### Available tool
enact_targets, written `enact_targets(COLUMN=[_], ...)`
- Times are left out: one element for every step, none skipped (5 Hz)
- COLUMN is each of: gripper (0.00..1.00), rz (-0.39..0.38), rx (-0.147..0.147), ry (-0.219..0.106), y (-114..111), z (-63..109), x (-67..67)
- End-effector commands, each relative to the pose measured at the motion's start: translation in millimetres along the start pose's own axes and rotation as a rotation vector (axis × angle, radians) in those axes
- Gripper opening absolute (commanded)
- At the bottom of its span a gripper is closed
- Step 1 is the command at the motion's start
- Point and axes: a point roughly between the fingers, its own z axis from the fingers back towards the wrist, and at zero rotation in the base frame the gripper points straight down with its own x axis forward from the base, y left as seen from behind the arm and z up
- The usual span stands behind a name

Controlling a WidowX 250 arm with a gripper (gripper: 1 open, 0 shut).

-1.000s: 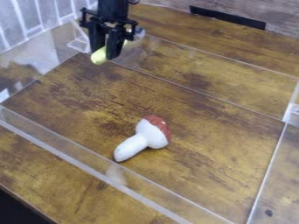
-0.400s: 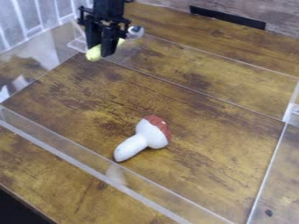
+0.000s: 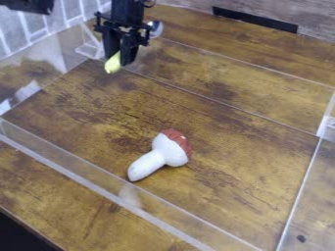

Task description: Move the green spoon to the left

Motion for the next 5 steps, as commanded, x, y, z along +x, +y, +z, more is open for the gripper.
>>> enact_targets(gripper=[0.0, 0.0, 0.0, 0.0, 0.0], rz=[-0.002, -0.025, 0.001, 0.034, 0.047], rx=[0.025, 0.031, 0.032, 0.031, 0.035], ry=[-0.078, -0.079, -0.077, -0.079, -0.084], y=[28, 42, 37, 31, 17], z=[22.8, 17.4, 19.5, 29.3, 49.8], x=[-0.3, 3.3, 3.5, 2.9, 3.0])
